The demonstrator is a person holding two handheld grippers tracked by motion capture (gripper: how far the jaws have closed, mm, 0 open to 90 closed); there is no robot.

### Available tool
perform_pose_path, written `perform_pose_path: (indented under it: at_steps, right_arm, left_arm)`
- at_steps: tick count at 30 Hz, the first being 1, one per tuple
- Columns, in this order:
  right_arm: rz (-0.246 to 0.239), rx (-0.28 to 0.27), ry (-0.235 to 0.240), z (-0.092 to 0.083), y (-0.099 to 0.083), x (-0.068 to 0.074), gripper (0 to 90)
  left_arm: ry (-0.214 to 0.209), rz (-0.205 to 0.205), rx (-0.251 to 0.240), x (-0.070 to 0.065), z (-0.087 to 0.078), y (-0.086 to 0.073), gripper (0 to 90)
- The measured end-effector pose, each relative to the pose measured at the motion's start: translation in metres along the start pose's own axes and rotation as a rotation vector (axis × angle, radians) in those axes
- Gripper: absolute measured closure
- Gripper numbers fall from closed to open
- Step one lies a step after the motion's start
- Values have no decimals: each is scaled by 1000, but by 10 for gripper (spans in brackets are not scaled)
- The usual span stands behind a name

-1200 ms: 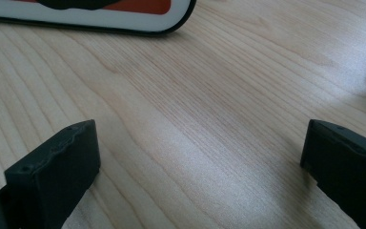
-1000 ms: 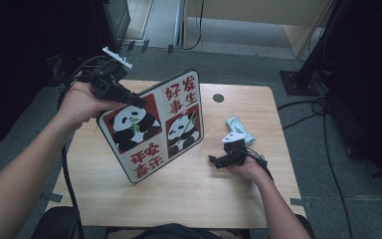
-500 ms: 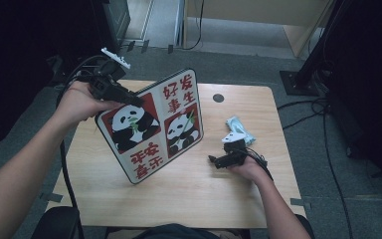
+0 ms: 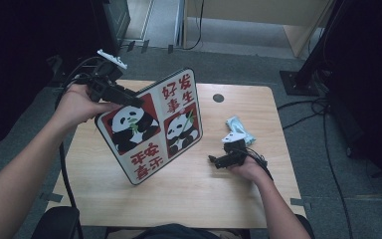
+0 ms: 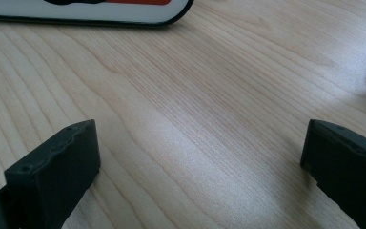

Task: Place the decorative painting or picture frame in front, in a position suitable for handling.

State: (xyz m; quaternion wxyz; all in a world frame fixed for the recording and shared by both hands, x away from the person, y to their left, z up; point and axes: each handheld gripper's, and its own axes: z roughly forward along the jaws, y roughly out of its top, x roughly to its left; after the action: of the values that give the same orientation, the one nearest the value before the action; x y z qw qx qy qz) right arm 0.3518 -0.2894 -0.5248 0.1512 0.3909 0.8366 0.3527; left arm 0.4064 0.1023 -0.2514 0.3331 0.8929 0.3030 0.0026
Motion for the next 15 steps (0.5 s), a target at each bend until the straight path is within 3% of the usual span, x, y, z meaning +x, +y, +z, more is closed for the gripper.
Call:
perform_pose_path:
  at_steps: [9,15]
  right_arm:
    - [1,1,-1,0,0,0,0]
    - [1,1,-1,0,0,0,0]
  left_arm:
    - [-19,22,-13,-1,-2,0,466]
    - [-25,41,-71,-3,-12,-3,427]
